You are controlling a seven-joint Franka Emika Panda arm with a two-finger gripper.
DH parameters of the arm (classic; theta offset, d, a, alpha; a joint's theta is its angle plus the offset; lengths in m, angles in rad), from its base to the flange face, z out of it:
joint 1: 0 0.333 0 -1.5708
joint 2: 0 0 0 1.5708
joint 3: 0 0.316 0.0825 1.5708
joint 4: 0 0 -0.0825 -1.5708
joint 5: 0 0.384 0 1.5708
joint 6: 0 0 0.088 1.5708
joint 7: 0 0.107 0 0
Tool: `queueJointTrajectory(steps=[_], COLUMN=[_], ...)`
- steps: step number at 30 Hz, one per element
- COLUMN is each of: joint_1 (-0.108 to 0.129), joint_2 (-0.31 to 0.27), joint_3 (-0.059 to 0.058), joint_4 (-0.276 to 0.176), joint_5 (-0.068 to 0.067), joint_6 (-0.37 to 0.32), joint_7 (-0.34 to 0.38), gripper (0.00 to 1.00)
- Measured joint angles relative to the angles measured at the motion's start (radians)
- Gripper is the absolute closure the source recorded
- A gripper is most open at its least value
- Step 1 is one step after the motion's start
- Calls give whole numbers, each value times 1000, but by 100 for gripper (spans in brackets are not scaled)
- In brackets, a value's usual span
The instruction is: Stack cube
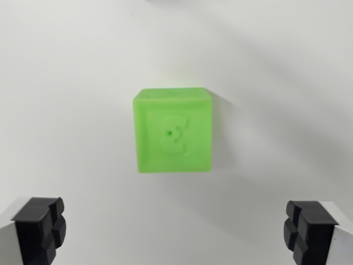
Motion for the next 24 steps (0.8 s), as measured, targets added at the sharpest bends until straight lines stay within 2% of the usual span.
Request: queueJointTrajectory(steps=[5, 13, 17, 24], joint_1=[0, 0, -2, -14], joint_2=[76, 164, 214, 282], joint_3=[1, 7, 13, 26], joint_4=[0, 6, 12, 26], joint_5=[12, 33, 45, 55], joint_6=[67, 153, 195, 250], joint_7=[-9, -25, -33, -42], gripper=[0, 0, 0, 0])
